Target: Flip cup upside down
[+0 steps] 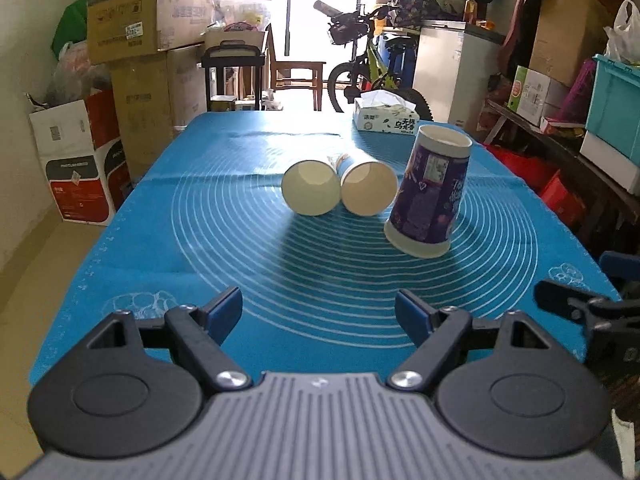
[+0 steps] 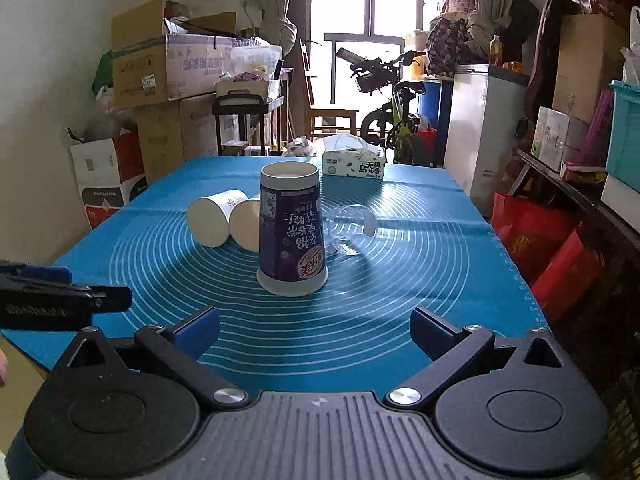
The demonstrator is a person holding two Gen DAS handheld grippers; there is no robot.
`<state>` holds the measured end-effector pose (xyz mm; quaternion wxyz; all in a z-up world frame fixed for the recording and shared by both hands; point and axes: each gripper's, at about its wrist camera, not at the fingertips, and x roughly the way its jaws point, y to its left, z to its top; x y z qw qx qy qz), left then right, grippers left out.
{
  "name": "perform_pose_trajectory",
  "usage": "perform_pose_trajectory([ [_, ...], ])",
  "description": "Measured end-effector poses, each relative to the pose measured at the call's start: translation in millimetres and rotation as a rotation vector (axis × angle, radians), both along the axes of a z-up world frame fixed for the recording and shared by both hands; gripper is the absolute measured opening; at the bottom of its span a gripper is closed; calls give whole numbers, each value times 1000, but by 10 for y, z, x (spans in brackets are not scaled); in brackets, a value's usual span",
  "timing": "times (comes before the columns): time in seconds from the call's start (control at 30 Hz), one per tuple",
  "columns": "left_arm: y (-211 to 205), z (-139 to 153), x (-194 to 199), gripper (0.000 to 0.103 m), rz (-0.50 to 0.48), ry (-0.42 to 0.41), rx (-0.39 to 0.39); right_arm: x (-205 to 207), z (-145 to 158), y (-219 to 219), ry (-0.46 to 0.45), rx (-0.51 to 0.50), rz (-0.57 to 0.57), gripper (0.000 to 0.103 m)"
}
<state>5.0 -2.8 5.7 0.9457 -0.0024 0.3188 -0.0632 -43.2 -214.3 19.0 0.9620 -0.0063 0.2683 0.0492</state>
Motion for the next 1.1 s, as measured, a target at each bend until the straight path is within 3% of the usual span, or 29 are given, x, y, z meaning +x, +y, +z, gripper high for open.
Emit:
perform_pose_trajectory([
  [0.37, -52, -126, -103, 83, -16, 21, 26, -113, -86, -65, 7, 1, -9, 103],
  [1.1, -68, -106, -133, 83, -23, 9, 29, -96, -108, -72, 4, -5, -14, 103],
])
